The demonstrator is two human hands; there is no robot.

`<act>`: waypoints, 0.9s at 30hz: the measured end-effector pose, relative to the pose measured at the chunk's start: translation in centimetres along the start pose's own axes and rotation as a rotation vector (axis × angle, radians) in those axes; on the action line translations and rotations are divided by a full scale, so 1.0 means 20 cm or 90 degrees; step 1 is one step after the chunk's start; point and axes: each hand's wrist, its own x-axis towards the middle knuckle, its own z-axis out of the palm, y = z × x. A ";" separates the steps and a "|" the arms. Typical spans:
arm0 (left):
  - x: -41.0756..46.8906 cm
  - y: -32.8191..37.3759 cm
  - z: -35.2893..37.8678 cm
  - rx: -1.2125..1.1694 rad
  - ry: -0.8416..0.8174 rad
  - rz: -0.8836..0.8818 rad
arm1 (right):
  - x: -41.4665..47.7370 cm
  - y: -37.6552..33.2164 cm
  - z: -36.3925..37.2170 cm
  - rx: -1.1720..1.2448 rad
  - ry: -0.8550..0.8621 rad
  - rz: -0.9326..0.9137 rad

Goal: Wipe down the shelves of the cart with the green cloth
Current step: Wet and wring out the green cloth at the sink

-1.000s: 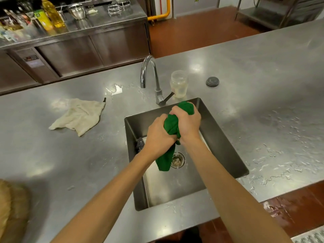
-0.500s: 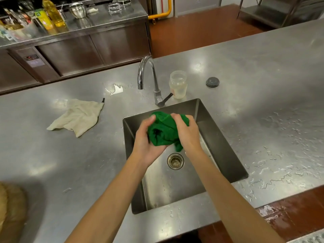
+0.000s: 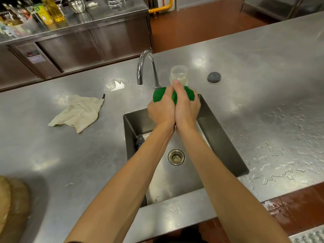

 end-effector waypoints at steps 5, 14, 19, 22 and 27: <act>0.03 0.01 0.04 0.002 0.009 -0.047 | 0.04 0.00 -0.01 0.002 0.030 -0.046; 0.05 0.01 0.02 -0.123 -0.211 -0.299 | 0.11 0.06 -0.08 -0.204 0.003 -0.267; 0.08 0.00 0.03 -0.186 -0.222 -0.289 | 0.17 0.08 -0.12 -0.263 -0.062 -0.376; 0.07 -0.01 0.09 -0.213 -0.164 -0.224 | 0.15 0.05 -0.09 -0.222 -0.054 -0.387; 0.08 0.03 0.14 -0.098 0.001 -0.086 | 0.17 0.02 -0.07 -0.067 0.010 -0.205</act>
